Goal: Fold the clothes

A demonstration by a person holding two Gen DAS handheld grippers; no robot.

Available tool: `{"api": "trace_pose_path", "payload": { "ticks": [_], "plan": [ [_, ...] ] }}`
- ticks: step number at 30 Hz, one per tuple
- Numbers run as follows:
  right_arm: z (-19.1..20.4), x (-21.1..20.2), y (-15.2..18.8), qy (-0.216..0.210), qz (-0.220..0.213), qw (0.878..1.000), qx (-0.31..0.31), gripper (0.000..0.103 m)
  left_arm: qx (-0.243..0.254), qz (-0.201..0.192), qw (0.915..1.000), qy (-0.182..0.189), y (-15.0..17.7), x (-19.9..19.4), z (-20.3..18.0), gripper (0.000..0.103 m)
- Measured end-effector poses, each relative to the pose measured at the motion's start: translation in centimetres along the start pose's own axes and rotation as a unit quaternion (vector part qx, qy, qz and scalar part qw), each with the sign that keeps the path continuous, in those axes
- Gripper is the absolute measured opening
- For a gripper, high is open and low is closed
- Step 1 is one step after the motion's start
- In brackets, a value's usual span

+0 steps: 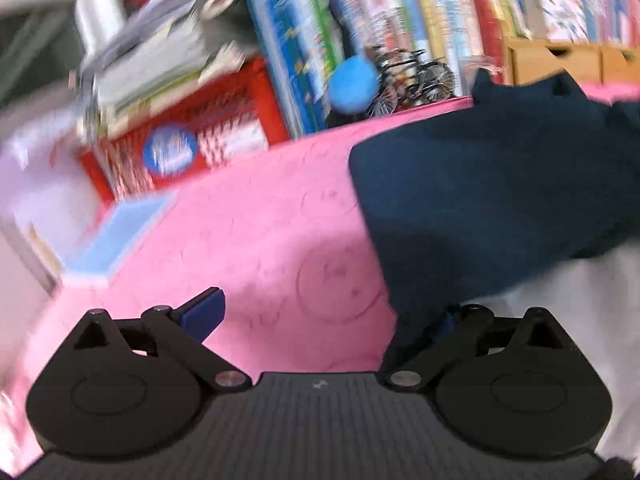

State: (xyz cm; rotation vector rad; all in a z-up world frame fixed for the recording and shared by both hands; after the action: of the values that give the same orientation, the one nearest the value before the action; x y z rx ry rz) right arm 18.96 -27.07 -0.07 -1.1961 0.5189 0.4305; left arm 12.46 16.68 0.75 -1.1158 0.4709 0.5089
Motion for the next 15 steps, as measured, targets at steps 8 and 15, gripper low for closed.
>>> {"api": "trace_pose_path", "payload": {
  "ticks": [8, 15],
  "plan": [
    [-2.8, -1.7, -0.5, 0.055, -0.023, 0.998, -0.019, 0.043, -0.005, -0.001, 1.0000, 0.007, 0.5, -1.6, 0.9, 0.101],
    [-5.0, -5.0, -2.0, 0.125, -0.076, 0.988, -0.049, 0.067, 0.032, -0.100, 0.9944, 0.002, -0.9, -6.3, 2.3, 0.103]
  ]
}}
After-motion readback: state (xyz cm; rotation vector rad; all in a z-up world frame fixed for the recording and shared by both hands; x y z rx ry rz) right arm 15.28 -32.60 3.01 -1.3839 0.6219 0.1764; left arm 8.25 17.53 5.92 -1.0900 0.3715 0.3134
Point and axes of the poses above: each gripper's, at about its wrist camera, not at the fingertips, and x roughly the way its jaws point, z to its left, y to its underside, the point moved 7 cm from there along x, roughly the way its jaws point, and after that the axes turned 10 degrees about x, right-handed, at the moved point
